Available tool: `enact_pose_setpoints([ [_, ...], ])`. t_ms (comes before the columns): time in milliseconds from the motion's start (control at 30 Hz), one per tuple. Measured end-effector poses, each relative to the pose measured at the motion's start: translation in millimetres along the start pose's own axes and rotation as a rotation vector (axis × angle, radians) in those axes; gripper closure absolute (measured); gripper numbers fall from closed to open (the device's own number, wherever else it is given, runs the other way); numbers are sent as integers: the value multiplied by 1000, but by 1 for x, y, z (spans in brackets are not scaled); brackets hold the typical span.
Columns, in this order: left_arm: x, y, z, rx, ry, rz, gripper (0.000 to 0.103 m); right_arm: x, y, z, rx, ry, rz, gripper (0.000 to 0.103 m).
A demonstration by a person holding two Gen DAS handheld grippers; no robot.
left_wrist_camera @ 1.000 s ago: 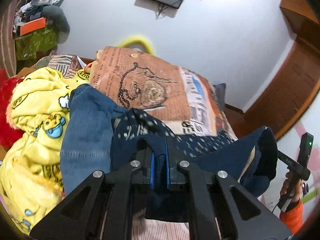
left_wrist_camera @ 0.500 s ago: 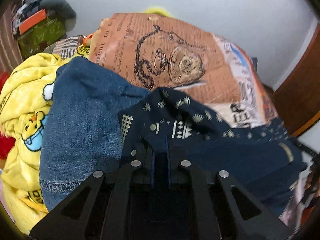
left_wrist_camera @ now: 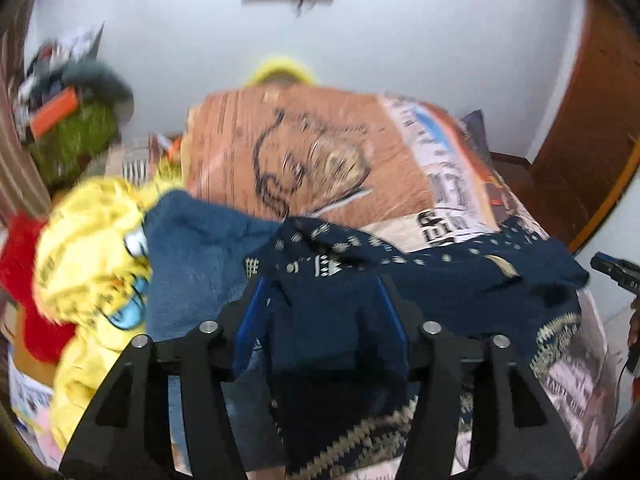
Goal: Fold large clothes
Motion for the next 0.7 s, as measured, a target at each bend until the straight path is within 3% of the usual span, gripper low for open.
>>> enact_pose_setpoints([
  [67,-3,-13,12,12,-15,-61,43,-10,8,5,20,6,16,62],
  [167,-17,-33,20,76,6,-153,29,-27,20,7,54,29,37,52],
  [233,-29,-39,14,125,55,-185,21,-38,28,5,72,51,55,37],
  [433,-57,-44,-20,84,171,-172,21,-55,41,-8,104,90,63,36],
  [533,-55,-44,-35,147,172,-164,21,-54,49,-25,95,105,71,36],
  [700,-29,-29,-64,245,152,-135,20,-39,62,-61,4,103,120,36],
])
Point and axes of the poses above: each gripper's, at about its wrist camera, not at the fingertips, and z roughly against the way its jaws point, y to its left, x to its top, the point moved 1 cm from there along -z, roughly the way its jaws point, and after that the axes turned 15 degrees about -z, right-handed, at the moved point
